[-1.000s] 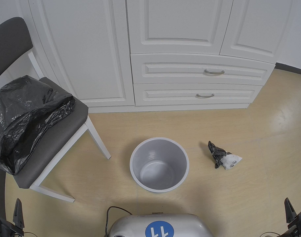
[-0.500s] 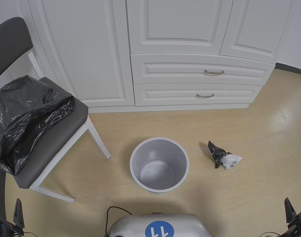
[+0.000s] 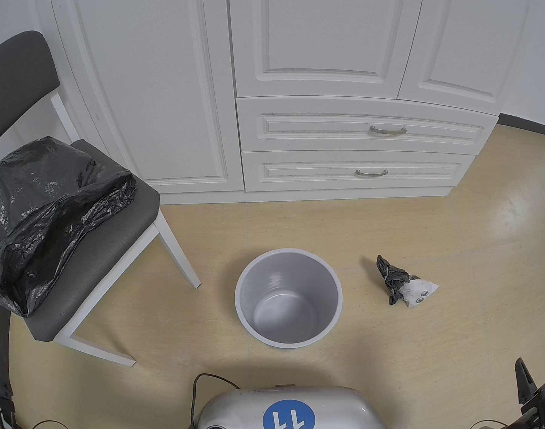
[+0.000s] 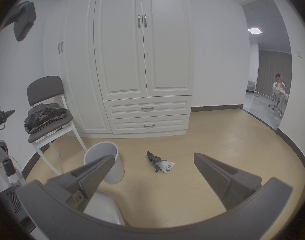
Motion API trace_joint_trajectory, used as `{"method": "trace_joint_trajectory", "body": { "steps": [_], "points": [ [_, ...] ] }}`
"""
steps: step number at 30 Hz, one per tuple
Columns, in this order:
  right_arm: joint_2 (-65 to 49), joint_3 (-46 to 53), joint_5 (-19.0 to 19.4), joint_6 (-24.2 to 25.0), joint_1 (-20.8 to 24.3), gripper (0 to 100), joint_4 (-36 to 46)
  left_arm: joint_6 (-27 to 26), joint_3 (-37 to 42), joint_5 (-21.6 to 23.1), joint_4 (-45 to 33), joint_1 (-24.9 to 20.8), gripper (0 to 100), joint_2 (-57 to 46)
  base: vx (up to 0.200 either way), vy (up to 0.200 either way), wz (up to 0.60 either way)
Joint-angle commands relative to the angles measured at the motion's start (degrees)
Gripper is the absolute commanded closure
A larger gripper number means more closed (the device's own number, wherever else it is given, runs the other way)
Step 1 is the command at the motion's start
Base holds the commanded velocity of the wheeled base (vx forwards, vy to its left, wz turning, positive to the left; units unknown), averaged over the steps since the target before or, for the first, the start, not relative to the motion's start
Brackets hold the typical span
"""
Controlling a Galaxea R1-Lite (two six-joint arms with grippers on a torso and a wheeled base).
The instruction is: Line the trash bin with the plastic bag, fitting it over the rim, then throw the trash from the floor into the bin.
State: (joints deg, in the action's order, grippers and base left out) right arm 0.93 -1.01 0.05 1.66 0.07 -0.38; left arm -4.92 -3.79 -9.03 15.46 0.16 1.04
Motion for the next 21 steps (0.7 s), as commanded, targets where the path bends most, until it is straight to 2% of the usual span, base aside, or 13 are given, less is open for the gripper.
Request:
{"method": "trace_joint_trajectory", "body": {
  "steps": [1,6,10,12,13,14,15,16,18,21],
  "points": [
    [-0.93,1.01,0.21,-0.16,0.01,0,0.03,-0.08,-10.97,0.33,-9.74,-0.77,0,1.42,0.0,0.0,0.0],
    [-0.93,1.01,0.3,-0.43,0.01,0,0.03,0.09,-22.93,-2.92,-22.66,-1.56,0,11.53,0.0,0.0,0.0],
    [-0.93,1.01,-0.49,-0.69,-0.16,0,-0.15,-1.49,-26.44,-8.72,-23.98,-1.13,0,20.06,0.0,0.0,0.0],
    [-0.75,0.05,-0.14,-0.34,-0.16,0,-1.56,-2.99,-27.23,-10.04,-23.9,-1.04,0,21.9,0.0,0.0,0.0],
    [0.48,-7.69,1.27,4.49,0.81,0,-3.84,-4.92,-28.03,-10.92,-23.72,-1.04,0,23.13,0.0,0.0,0.0],
    [0.48,-7.69,1.27,4.49,0.81,0,-3.84,-4.92,-28.03,-10.92,-23.72,-1.04,0,23.13,0.0,0.0,0.0],
    [8.13,-21.93,2.85,23.13,2.74,0,-1.91,-7.12,-28.64,-11.18,-23.72,-1.04,0,23.49,0.0,0.0,0.0],
    [10.41,-25.88,2.76,27.35,3.62,0,-0.06,-7.73,-28.99,-11.27,-23.98,-1.04,0,23.66,0.0,0.0,0.0],
    [14.54,-30.98,2.76,24.89,4.85,0,4.42,-9.23,-29.17,-11.71,-24.42,-0.86,0,23.92,0.0,0.0,0.0],
    [21.49,-31.33,2.76,20.05,6.08,0,7.41,-13.97,-29.17,-16.72,-24.51,0.72,0,25.51,0.0,0.0,0.0]
  ]
}}
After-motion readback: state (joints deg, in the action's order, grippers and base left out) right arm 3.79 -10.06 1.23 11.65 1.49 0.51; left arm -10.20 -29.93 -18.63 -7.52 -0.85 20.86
